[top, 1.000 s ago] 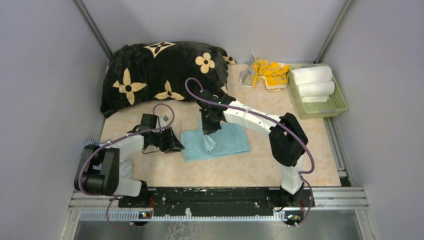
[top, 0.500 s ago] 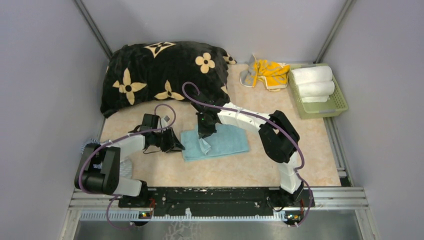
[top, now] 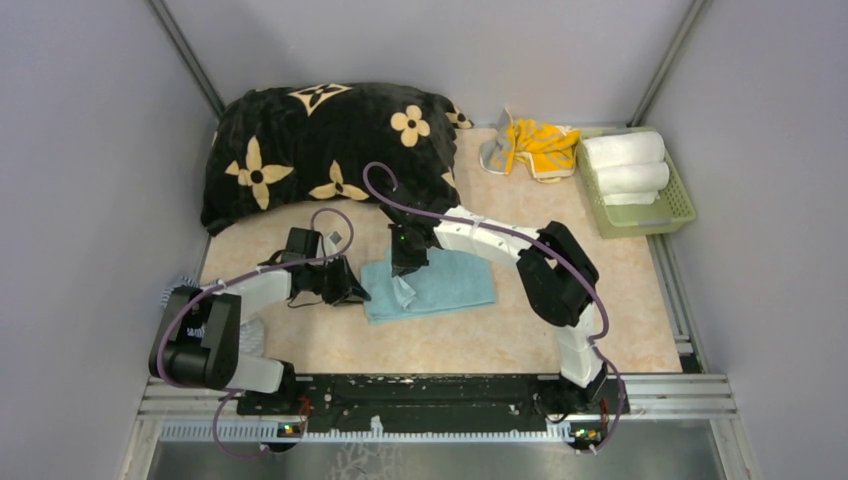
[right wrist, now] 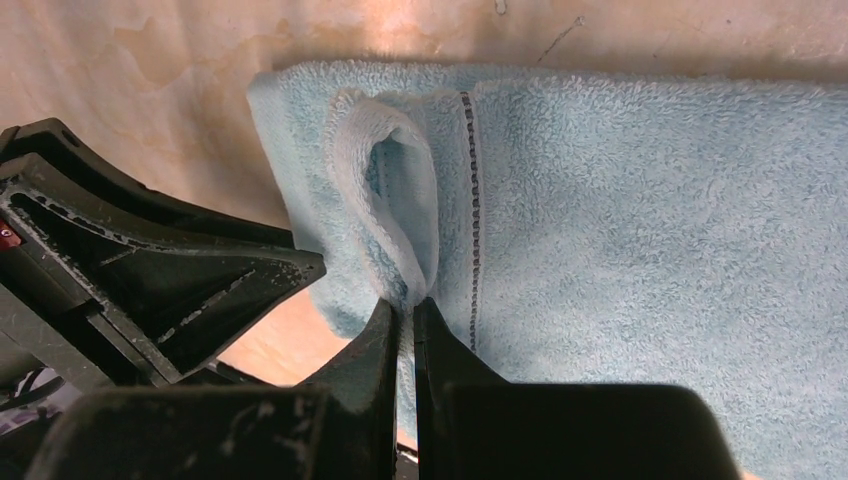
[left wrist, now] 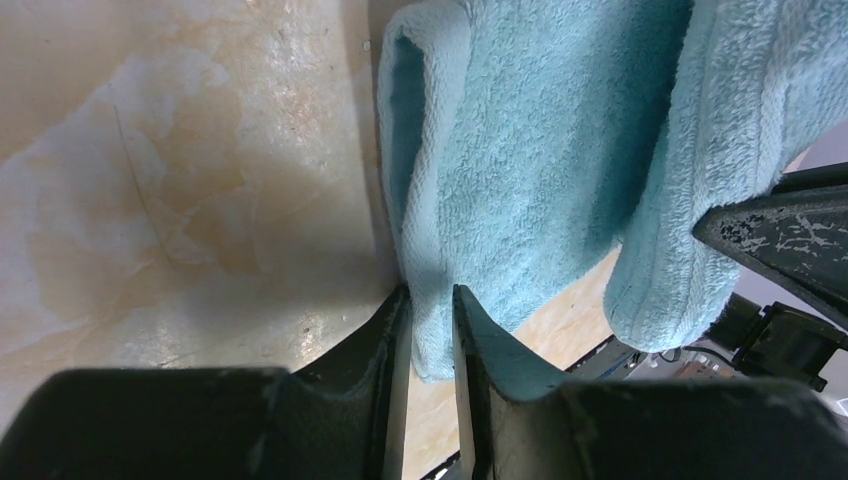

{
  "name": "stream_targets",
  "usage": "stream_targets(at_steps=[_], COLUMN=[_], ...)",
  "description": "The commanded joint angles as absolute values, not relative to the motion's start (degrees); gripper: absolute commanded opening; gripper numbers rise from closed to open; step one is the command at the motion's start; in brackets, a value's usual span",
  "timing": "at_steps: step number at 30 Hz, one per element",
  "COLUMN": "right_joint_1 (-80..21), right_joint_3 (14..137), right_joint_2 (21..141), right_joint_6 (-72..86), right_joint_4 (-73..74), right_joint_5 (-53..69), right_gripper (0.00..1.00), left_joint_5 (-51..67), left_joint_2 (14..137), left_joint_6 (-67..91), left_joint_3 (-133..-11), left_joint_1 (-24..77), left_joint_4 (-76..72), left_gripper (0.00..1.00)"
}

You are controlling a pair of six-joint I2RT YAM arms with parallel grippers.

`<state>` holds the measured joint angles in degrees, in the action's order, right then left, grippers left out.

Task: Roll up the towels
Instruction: Fold the towel at the center of the board.

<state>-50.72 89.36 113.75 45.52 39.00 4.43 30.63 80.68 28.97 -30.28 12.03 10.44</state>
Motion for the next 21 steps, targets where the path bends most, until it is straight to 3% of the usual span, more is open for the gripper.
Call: stream_targets(at_steps=[1,21], right_joint_1=[-51.87,-52.73], right_joint_3=[90.04,90.67], right_joint_2=[111.54,116.10], right_joint_6=[46.79,47.64], right_joint_4=[36.48,32.05], right_joint_5=[6.12,8.58], right_gripper=[0.01,0.04], left_joint_5=[29.95,29.19], left_joint_2=[80.75,80.68], left_joint_6=[29.01,28.93], left_joint_3=[-29.80,-29.88], left_joint_1=[12.70,12.92], left_joint_4=[9.80,10.11], left_gripper=[0.27,0.27])
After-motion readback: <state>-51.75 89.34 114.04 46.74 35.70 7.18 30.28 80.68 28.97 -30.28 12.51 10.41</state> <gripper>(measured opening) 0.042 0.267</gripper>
